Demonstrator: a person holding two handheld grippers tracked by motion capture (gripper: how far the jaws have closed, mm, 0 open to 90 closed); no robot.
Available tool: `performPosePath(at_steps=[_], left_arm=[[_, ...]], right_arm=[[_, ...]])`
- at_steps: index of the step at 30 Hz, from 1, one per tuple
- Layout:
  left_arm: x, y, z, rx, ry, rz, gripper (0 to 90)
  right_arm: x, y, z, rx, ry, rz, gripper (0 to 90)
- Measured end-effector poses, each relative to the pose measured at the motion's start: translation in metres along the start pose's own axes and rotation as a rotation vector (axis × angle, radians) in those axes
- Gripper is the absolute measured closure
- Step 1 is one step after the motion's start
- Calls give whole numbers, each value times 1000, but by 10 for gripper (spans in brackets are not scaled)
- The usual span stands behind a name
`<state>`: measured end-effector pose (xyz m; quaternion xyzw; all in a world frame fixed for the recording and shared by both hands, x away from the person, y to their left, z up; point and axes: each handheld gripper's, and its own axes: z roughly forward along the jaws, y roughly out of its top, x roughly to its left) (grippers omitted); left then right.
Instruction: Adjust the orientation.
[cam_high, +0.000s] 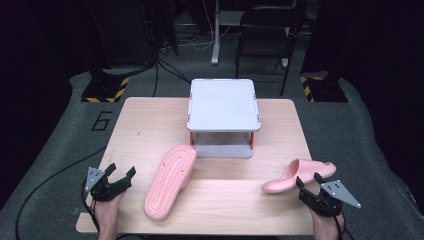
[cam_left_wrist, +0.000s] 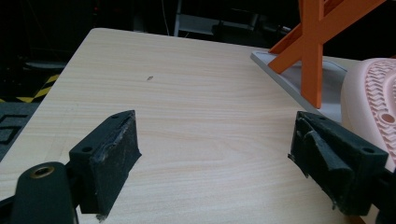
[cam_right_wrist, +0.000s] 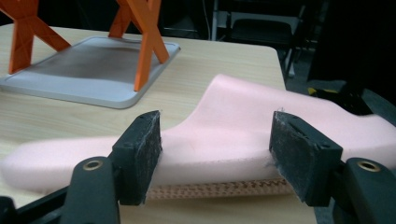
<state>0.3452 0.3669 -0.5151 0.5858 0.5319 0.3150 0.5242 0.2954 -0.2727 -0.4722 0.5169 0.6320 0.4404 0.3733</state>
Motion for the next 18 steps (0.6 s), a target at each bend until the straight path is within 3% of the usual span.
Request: performPosePath(at_steps=[3, 4, 5, 7, 8, 9, 13, 18], left_arm=[[0, 0, 0, 15, -1, -1, 149], [0, 0, 0, 16, -1, -2, 149], [0, 0, 0, 13, -2, -2, 148], [0, 0, 0, 11, -2, -1, 149], [0, 0, 0, 7, -1, 0, 149], [1, 0, -1, 12, 6, -2, 149], [1, 0, 0, 17, 2, -6, 149], [0, 0, 0, 2, 4, 2, 149]], right_arm=[[-1, -9, -3, 46, -77, 6, 242], [-2, -11, -1, 62, -78, 17, 301], [-7, -16, 2, 81, -49, 44, 281], [-10, -21, 6, 97, -68, 63, 274], [-13, -25, 9, 112, -97, 76, 291], [-21, -33, 14, 110, -95, 100, 340], [-26, -32, 16, 103, -75, 76, 392], [-30, -26, 36, 106, -73, 18, 486]])
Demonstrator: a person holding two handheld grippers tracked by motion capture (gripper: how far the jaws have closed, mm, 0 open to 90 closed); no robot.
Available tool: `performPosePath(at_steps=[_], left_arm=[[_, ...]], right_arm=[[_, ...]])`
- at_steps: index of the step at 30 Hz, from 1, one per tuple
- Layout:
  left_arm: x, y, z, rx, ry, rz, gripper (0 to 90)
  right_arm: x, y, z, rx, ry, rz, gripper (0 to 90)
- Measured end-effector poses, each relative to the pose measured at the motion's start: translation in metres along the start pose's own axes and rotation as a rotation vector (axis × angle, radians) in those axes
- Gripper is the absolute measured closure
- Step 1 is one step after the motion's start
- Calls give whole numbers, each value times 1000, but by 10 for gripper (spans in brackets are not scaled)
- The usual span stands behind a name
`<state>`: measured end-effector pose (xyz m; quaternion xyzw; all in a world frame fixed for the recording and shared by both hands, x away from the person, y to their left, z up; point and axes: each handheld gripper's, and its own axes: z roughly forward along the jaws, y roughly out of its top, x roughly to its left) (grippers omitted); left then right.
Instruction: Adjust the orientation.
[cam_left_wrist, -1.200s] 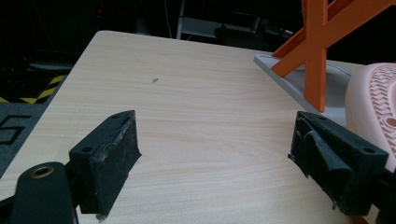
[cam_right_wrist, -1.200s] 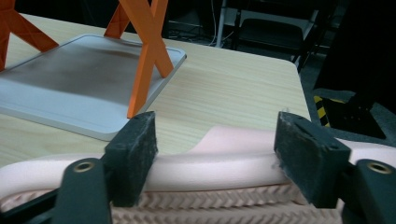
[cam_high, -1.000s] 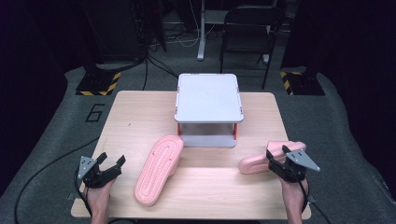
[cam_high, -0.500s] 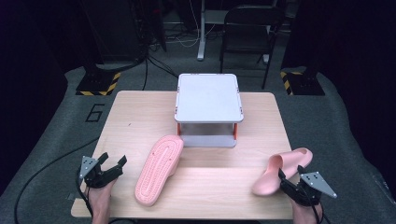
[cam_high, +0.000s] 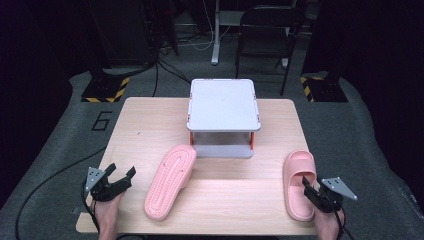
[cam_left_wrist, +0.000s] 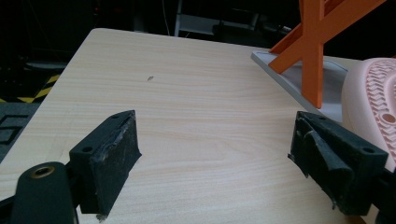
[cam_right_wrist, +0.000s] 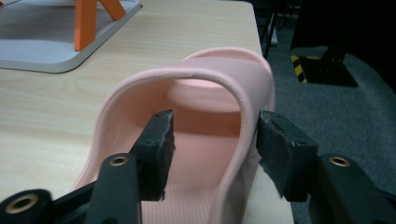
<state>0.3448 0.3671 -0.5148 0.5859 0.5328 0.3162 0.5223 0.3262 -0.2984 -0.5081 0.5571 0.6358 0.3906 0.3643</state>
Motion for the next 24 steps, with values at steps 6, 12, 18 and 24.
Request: performPosePath(at_steps=[6, 12, 18, 24], left_arm=[[3, 0, -1, 13, 3, -7, 149], [3, 0, -2, 11, 5, -9, 149], [0, 0, 0, 7, -2, 0, 149], [0, 0, 0, 13, -9, -3, 149]], right_arm=[[3, 13, 26, 8, 3, -58, 491], [-6, 14, 24, -40, 17, -24, 386], [-13, 4, 0, -97, 43, 52, 254], [-12, -7, -12, -126, 36, 48, 228]])
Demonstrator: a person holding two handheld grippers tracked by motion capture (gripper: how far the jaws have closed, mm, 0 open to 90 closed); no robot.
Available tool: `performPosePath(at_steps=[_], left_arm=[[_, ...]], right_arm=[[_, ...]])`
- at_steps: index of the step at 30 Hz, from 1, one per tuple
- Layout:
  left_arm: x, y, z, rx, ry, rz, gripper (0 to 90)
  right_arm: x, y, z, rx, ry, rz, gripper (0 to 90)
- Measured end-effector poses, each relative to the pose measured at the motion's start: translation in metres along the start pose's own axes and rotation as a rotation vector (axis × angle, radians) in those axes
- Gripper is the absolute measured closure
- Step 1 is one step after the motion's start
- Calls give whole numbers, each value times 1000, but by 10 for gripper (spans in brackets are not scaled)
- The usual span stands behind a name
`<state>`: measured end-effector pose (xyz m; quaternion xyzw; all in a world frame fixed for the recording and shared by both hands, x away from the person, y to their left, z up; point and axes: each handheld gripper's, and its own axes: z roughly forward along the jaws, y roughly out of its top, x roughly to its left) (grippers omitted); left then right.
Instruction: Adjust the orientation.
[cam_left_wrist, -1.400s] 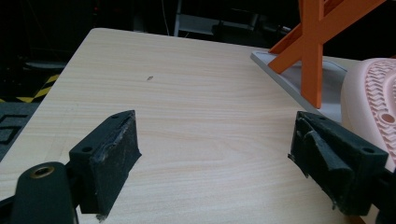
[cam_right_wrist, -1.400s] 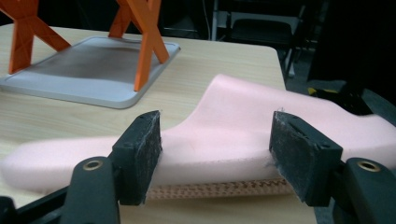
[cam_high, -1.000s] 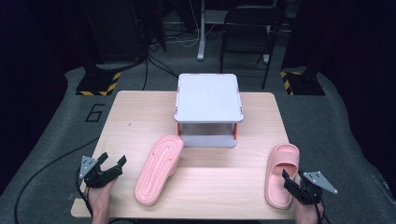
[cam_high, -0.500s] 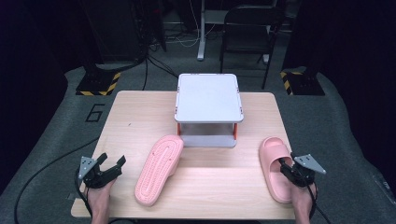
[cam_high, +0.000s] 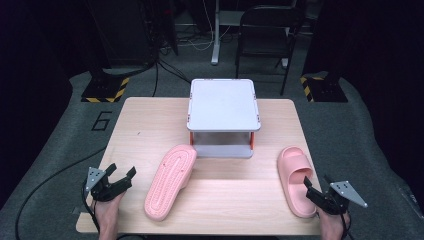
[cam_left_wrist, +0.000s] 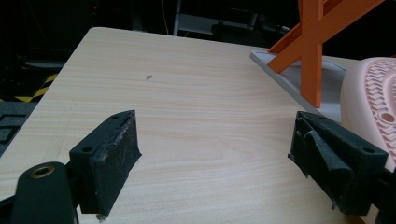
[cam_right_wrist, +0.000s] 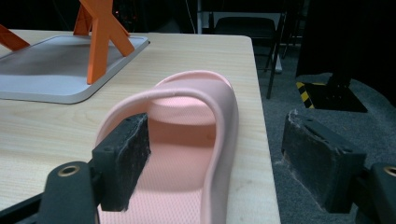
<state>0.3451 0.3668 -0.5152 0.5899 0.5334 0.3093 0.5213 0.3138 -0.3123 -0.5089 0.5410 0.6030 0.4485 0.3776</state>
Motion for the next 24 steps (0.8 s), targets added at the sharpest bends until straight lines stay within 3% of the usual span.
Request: performPosePath(at_steps=[6, 13, 16, 24], left_arm=[[1, -2, 2, -7, 4, -1, 149], [2, -1, -1, -9, 1, -3, 149], [4, 0, -3, -4, 3, -4, 149], [4, -1, -5, -15, 6, -8, 150]], right_arm=[[2, 0, -2, -8, -1, -1, 229], [13, 6, 1, -31, 29, -50, 247], [15, 6, 3, -38, 50, -49, 248], [12, 3, 6, -18, 46, -36, 251]])
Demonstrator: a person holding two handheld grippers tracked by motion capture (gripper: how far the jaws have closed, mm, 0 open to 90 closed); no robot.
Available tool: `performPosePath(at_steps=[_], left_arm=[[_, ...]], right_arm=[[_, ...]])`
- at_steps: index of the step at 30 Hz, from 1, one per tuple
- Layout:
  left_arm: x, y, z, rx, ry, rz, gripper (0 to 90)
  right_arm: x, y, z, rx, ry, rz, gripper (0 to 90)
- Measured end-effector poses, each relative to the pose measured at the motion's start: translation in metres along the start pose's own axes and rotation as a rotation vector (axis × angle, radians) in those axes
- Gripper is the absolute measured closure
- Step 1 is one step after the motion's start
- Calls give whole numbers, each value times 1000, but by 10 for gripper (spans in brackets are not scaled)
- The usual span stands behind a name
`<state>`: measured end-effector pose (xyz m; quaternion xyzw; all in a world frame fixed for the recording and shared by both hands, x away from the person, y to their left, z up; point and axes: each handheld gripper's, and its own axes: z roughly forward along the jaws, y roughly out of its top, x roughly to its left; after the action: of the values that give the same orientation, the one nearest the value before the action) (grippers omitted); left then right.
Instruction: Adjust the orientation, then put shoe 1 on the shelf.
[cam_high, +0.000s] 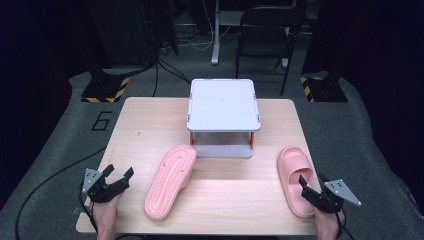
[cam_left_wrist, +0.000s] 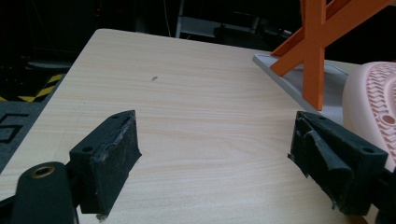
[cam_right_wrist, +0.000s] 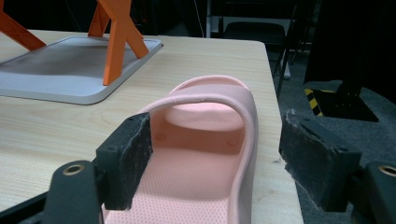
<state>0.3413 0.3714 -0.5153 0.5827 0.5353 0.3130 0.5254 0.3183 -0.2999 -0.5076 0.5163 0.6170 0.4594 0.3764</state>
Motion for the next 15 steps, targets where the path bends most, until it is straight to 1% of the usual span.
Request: performPosePath(at_steps=[2, 3, 8, 9, 10, 12, 13, 15], left_arm=[[-1, -1, 1, 3, -2, 0, 150], [0, -1, 1, 14, -8, 3, 150], [0, 0, 1, 10, -10, -1, 150], [0, 0, 1, 11, -9, -1, 150], [0, 0, 0, 12, -8, -1, 150], [-1, 0, 0, 4, -7, -7, 150], [-2, -1, 1, -2, -6, -3, 150], [-2, -1, 1, 3, -9, 5, 150]], right_arm=[[0, 0, 0, -7, -4, 6, 251], [0, 0, 0, -9, -12, 10, 252], [-1, 0, 0, 2, -13, 13, 252], [-1, -1, 0, 3, -12, 10, 253], [-1, -1, 0, -7, -12, 2, 261], [-1, -2, 0, -4, -9, 1, 262], [-2, -2, 1, 6, -8, 0, 273], [-2, -2, 1, 9, -5, -7, 285]])
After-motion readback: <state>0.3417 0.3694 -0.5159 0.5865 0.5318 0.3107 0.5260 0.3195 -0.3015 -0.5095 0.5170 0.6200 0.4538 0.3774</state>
